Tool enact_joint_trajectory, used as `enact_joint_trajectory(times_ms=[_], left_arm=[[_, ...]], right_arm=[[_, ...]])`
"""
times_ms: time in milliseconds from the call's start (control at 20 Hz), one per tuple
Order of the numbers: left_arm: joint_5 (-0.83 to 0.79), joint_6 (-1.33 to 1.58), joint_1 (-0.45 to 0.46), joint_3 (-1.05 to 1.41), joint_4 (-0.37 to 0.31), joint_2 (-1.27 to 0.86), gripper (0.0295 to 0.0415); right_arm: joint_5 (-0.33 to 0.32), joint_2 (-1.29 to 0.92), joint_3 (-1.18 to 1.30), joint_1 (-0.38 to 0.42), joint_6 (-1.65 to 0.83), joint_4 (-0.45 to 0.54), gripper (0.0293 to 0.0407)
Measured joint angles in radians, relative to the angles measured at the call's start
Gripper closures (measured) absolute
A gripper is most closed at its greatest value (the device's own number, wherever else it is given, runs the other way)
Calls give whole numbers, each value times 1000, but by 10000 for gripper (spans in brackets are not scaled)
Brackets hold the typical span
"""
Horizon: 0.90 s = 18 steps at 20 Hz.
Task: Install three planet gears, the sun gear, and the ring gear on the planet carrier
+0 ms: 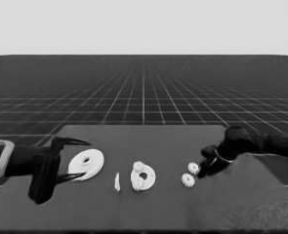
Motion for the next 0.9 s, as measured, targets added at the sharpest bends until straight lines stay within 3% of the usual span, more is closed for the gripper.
enact_joint_trajectory(times_ms=[150, 400, 550, 900], left_arm=[[-1, 2, -1, 2, 0, -2, 326], [-1, 3, -1, 3, 0, -3, 326], [-1, 3, -1, 3, 0, -3, 326], [-1, 3, -1, 3, 0, -3, 326]], right_arm=[[-63, 221, -463, 3, 64, 74, 314], [-79, 293, -616, -1, 56, 90, 315], [29, 345, -729, -152, 16, -13, 315], [59, 366, -776, -185, -1, -32, 315]])
